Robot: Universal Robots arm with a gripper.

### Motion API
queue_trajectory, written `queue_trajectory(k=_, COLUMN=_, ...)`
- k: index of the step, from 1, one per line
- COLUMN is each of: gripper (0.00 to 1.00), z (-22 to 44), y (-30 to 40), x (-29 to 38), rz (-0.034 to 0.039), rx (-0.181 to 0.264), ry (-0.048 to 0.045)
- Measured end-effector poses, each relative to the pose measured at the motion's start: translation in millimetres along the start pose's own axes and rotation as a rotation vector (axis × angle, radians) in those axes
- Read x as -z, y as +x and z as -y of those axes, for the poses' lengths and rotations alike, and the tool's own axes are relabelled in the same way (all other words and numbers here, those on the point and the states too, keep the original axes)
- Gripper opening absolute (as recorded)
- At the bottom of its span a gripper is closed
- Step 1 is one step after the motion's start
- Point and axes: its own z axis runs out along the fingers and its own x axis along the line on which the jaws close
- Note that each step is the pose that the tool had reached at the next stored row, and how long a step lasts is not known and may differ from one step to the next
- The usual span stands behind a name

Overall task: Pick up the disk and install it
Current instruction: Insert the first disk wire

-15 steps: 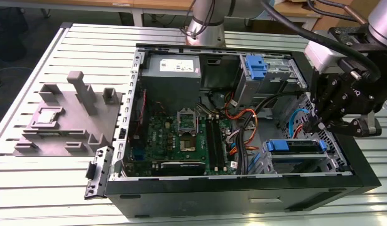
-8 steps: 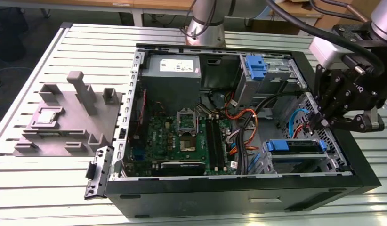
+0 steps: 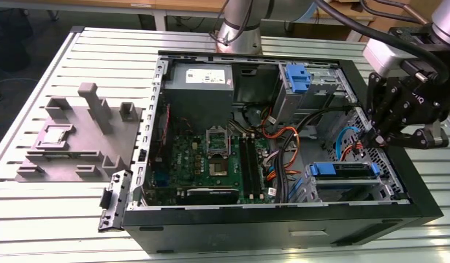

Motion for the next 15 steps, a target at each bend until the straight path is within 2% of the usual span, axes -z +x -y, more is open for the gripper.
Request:
queue_trajectory(k=5, gripper=0.1, z=0.0, y=-0.1, x=-1.4, rz=0.0013, rx=0.084, ry=0.0003)
queue_trajectory(k=8, gripper=0.1, z=2.7, y=-2.0, x=-2.1, rz=-0.0001, rx=0.088, ry=0.0001)
queue_trajectory(k=15, gripper=0.1, z=14.6, y=-8.9, x=-3.4, rz=-0.0039, rx=0.087, ry=-0.0004)
